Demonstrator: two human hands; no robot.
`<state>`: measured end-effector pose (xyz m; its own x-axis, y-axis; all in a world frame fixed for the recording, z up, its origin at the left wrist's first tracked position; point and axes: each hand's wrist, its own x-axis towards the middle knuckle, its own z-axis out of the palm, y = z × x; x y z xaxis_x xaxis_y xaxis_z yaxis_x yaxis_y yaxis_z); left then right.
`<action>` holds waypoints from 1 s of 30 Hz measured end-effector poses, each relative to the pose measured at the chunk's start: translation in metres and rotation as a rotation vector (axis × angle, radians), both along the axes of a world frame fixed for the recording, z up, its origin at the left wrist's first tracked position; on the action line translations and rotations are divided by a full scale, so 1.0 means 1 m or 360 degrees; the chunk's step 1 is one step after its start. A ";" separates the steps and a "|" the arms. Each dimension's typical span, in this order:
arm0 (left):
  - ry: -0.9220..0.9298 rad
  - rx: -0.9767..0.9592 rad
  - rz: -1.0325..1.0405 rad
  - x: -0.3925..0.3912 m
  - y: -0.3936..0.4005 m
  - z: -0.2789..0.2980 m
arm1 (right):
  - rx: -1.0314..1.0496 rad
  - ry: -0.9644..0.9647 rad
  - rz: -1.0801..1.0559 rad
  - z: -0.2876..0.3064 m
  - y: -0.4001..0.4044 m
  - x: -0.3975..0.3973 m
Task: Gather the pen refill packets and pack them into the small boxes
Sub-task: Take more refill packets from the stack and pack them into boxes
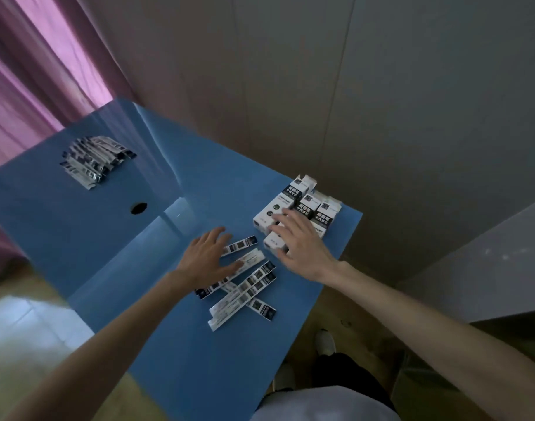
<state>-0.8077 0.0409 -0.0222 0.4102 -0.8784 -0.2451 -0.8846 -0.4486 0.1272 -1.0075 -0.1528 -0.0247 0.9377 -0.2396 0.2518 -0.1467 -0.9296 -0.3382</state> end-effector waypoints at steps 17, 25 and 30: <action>0.0353 -0.0094 0.0199 0.002 0.072 -0.002 | -0.0276 0.0597 0.0449 -0.003 0.060 0.060; 0.0354 0.0021 0.0289 -0.008 0.071 -0.002 | -0.0490 0.0781 0.0608 0.002 0.051 0.036; 0.0345 0.0050 0.0185 -0.025 0.065 -0.001 | -0.0693 0.0709 0.0663 -0.008 0.058 0.003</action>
<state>-0.8328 0.1056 -0.0231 0.4428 -0.8190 -0.3649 -0.7803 -0.5525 0.2930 -1.0044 -0.0953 -0.0326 0.9643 0.1919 -0.1823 0.2095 -0.9743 0.0823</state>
